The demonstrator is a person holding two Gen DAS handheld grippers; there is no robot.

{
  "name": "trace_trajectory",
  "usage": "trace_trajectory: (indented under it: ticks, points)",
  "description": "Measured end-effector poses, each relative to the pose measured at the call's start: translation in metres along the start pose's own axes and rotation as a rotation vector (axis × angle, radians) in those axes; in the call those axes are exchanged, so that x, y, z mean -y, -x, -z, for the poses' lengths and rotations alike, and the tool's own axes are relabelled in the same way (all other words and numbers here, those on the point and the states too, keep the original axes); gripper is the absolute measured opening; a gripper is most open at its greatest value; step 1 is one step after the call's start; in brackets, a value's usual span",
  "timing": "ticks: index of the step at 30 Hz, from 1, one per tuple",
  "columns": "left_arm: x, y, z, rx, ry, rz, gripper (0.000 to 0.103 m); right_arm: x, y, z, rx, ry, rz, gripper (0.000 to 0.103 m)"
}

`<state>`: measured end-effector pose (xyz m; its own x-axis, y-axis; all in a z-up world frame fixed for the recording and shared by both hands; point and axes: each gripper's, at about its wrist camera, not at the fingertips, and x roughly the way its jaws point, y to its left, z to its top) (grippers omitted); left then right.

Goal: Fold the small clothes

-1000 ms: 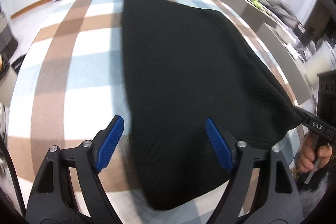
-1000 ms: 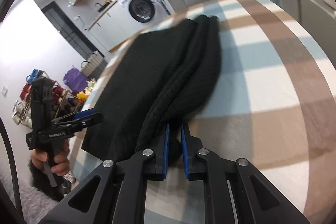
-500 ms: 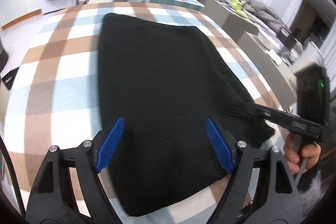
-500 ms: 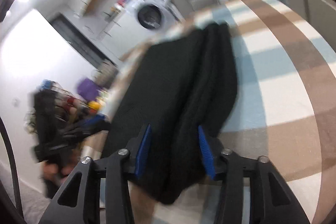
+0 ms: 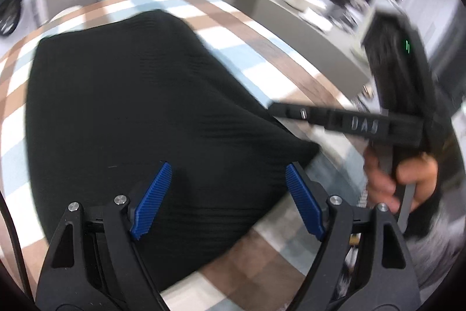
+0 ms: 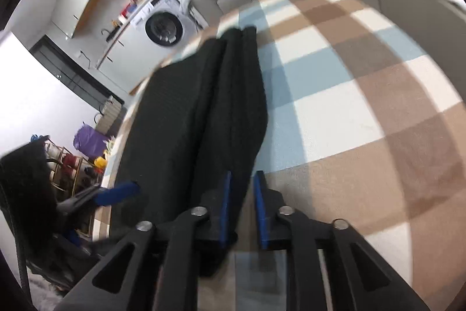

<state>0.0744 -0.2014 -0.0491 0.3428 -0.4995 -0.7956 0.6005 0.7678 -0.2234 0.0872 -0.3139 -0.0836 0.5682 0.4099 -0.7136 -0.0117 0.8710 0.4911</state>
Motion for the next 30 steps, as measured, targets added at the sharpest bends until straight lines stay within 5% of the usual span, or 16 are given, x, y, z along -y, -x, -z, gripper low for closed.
trace_trajectory:
  ticks: [2,7,11,13,18,22,27,30]
  points:
    - [0.019,-0.009,0.001,-0.018,-0.075,0.006,0.079,0.006,0.013,0.003,0.037,-0.007,0.024,0.029]
    - [0.042,-0.03,-0.001,-0.003,-0.17,-0.112,0.075,0.022,0.025,0.01,0.045,-0.057,0.041,0.034]
    - [0.016,-0.015,-0.011,0.072,-0.052,-0.023,0.02,0.025,0.031,0.019,0.027,-0.078,0.036,0.039]
    - [0.0,-0.002,-0.013,0.103,0.012,0.009,0.018,0.021,0.031,0.025,-0.001,-0.054,0.028,0.039]
    - [-0.021,0.01,-0.013,0.126,0.073,0.007,0.018,-0.004,0.021,0.041,-0.082,0.033,-0.143,0.039]
    - [-0.029,0.012,-0.009,0.116,0.093,-0.006,0.019,-0.015,0.0,0.04,-0.096,0.025,-0.184,0.038]
    - [-0.022,0.012,0.002,0.074,0.016,-0.054,0.069,-0.023,0.002,0.028,-0.047,-0.038,-0.33,0.038]
    - [-0.012,0.013,0.009,0.044,-0.06,-0.016,0.071,-0.023,0.0,0.021,-0.038,-0.069,-0.36,0.038]
